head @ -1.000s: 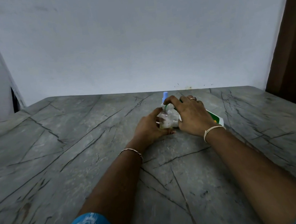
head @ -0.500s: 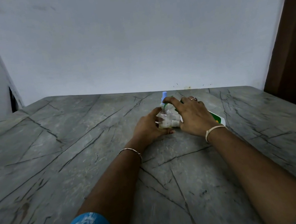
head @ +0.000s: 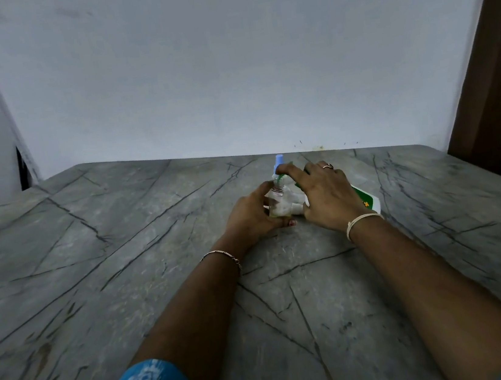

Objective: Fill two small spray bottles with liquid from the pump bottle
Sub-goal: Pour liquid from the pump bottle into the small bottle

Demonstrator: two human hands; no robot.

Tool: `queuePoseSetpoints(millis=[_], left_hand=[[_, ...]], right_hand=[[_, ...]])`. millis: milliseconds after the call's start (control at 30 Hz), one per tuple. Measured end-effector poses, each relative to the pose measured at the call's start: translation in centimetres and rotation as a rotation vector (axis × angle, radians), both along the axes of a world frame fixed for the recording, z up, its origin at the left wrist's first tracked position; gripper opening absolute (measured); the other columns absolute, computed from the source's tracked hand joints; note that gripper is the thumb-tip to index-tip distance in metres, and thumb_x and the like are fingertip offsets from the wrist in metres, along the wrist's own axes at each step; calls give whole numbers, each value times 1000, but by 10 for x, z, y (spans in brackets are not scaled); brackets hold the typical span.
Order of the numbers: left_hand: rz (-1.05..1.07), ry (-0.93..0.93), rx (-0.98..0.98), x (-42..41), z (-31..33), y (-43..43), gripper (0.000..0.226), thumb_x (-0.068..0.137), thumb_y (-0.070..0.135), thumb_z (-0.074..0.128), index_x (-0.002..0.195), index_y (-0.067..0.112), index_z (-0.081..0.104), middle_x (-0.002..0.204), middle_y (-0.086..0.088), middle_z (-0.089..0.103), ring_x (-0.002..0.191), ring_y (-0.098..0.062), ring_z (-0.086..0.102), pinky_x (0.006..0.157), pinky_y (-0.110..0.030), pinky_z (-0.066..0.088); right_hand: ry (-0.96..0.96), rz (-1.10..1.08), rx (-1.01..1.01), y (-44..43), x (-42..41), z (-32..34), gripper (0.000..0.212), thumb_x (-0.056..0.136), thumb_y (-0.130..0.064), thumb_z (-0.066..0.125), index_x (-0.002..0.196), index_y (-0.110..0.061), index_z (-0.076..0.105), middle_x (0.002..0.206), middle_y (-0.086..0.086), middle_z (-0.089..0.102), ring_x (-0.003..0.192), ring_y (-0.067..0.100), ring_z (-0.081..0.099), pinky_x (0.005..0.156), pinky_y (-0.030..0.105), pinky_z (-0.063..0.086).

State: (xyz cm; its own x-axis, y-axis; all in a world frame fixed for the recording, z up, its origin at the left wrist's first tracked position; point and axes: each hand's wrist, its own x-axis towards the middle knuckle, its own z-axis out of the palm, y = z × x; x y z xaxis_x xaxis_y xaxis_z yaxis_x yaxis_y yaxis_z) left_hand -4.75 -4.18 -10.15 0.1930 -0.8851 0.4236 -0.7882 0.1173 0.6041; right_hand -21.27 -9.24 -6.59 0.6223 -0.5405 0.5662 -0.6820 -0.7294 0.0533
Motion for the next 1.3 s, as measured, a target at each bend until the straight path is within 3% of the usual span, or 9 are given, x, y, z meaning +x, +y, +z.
queuePoseSetpoints(millis=[133, 400, 700, 833, 1033, 1233, 1300], left_hand=[[-14, 2, -3, 0, -1, -1, 88, 59, 43, 86, 135, 30, 43, 109, 6, 67, 80, -3, 58, 72, -16, 44], [-3, -11, 3, 1, 0, -1, 91, 58, 45, 86, 136, 30, 42, 109, 7, 68, 72, 6, 54, 61, -1, 35], [0, -5, 12, 1, 0, -2, 89, 59, 44, 86, 135, 31, 42, 107, 5, 68, 73, -2, 58, 62, -6, 39], [-5, -6, 6, 1, -1, -2, 89, 59, 43, 86, 136, 31, 42, 107, 5, 67, 79, -4, 59, 71, -15, 43], [-5, -11, -4, 1, 0, -2, 87, 58, 45, 86, 133, 33, 45, 96, 12, 63, 71, 1, 58, 61, -3, 38], [-4, 15, 5, 1, -1, -2, 89, 57, 44, 87, 134, 33, 44, 98, 10, 66, 73, 0, 59, 69, -14, 45], [-9, 20, -1, 1, -1, -1, 87, 57, 44, 87, 132, 34, 46, 98, 10, 66, 72, 3, 59, 67, -10, 44]], right_hand=[[24, -7, -4, 1, -4, 0, 87, 82, -25, 67, 148, -44, 14, 110, 9, 55, 110, 30, 50, 92, 45, 42], [14, -30, 15, 5, 1, 2, 78, 78, -23, 68, 142, -37, 26, 113, 9, 54, 114, 31, 48, 93, 46, 42], [8, -35, 7, 5, 2, 2, 78, 79, -24, 67, 143, -37, 25, 114, 10, 54, 114, 32, 48, 93, 46, 42], [19, -25, -5, 5, -3, 0, 80, 82, -22, 64, 146, -41, 20, 113, 10, 54, 113, 32, 49, 92, 46, 42], [13, -33, 4, 5, -1, 1, 79, 79, -20, 67, 142, -39, 24, 111, 10, 55, 111, 32, 50, 91, 46, 43], [-2, -54, 4, 6, 6, 2, 76, 76, -21, 68, 140, -31, 30, 113, 10, 55, 112, 32, 50, 91, 46, 43], [0, -53, 1, 6, 6, 2, 76, 76, -21, 69, 141, -31, 30, 113, 10, 55, 112, 32, 50, 91, 45, 42]])
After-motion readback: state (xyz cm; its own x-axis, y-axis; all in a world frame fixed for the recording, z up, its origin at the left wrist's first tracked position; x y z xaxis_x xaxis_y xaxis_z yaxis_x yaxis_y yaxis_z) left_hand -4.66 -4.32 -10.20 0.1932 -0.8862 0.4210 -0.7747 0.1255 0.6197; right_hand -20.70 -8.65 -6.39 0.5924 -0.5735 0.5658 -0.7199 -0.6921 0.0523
